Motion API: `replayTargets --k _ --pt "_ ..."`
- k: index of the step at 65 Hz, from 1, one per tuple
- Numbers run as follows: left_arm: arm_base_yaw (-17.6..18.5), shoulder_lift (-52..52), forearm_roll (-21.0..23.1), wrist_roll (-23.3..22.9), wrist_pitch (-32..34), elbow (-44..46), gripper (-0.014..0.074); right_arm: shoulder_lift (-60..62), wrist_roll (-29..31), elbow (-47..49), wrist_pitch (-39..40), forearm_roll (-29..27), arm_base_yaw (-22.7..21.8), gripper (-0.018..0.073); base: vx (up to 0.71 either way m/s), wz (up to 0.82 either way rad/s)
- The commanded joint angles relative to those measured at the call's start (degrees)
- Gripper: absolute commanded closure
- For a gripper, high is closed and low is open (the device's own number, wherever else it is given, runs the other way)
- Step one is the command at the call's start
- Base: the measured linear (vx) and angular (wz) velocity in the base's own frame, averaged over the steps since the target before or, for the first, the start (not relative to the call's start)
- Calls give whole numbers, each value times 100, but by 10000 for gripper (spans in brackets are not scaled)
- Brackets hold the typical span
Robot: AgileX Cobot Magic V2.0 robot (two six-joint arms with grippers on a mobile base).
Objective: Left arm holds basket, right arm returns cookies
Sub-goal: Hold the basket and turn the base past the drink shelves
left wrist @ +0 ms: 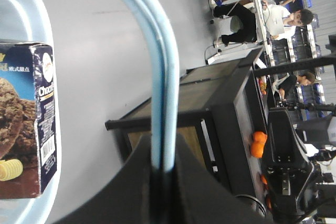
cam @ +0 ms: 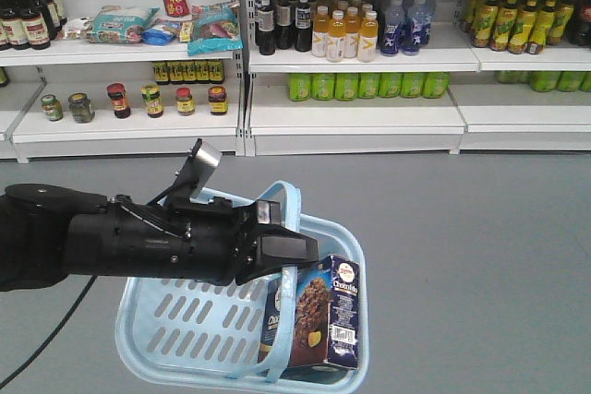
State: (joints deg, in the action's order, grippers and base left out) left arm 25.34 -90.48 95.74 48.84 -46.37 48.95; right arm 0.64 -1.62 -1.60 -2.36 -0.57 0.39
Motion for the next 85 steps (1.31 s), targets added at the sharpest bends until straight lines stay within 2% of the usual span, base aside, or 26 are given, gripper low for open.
replayTargets --k 1,40,85 --pt "37 285 584 29 -327 207 599 73 31 -105 416 57 -43 566 46 6" --pt "37 285 583 29 -322 207 599 73 31 -105 416 57 -43 566 44 3" --pt "37 285 583 29 -322 207 599 73 31 -105 411 57 -43 566 37 -17"
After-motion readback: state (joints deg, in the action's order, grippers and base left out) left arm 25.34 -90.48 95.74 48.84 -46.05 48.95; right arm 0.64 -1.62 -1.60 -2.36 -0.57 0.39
